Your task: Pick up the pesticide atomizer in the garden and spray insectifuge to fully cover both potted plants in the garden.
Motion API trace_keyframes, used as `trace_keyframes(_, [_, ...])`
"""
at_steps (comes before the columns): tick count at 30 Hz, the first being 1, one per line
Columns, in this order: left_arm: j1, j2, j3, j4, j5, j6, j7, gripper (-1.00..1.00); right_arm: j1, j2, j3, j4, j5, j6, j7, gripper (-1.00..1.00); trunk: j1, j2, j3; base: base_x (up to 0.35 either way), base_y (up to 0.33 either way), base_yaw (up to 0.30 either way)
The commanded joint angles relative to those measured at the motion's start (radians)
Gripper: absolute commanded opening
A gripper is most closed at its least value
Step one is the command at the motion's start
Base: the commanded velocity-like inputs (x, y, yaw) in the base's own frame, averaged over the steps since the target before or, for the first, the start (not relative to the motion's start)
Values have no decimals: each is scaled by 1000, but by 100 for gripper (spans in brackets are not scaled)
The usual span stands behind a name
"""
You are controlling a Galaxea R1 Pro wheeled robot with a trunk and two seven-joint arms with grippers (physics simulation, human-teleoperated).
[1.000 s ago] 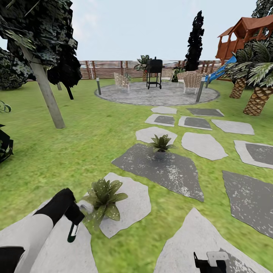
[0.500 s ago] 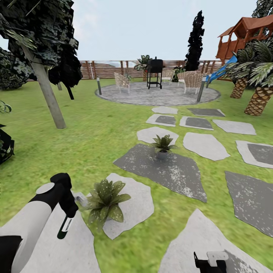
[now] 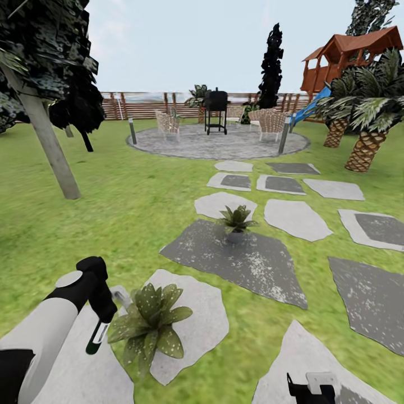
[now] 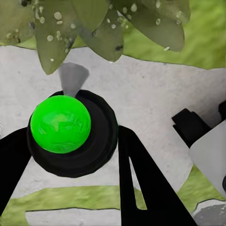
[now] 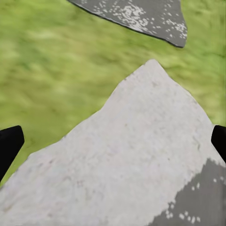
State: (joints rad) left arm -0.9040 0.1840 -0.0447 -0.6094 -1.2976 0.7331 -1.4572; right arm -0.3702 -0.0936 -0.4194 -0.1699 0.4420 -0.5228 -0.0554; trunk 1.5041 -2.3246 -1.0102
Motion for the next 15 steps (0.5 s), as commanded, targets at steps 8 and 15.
trace_keyframes(8, [1, 10, -14, 31, -10, -100, -9, -100, -1, 0, -4, 2, 11, -3, -6, 100, 0, 0, -1, 16, 0, -3])
trace_keyframes(15, [1, 3, -11, 57, -16, -117, -6, -100, -1, 0, -4, 3, 11, -3, -6, 100, 0, 0, -1, 40, 46, 0])
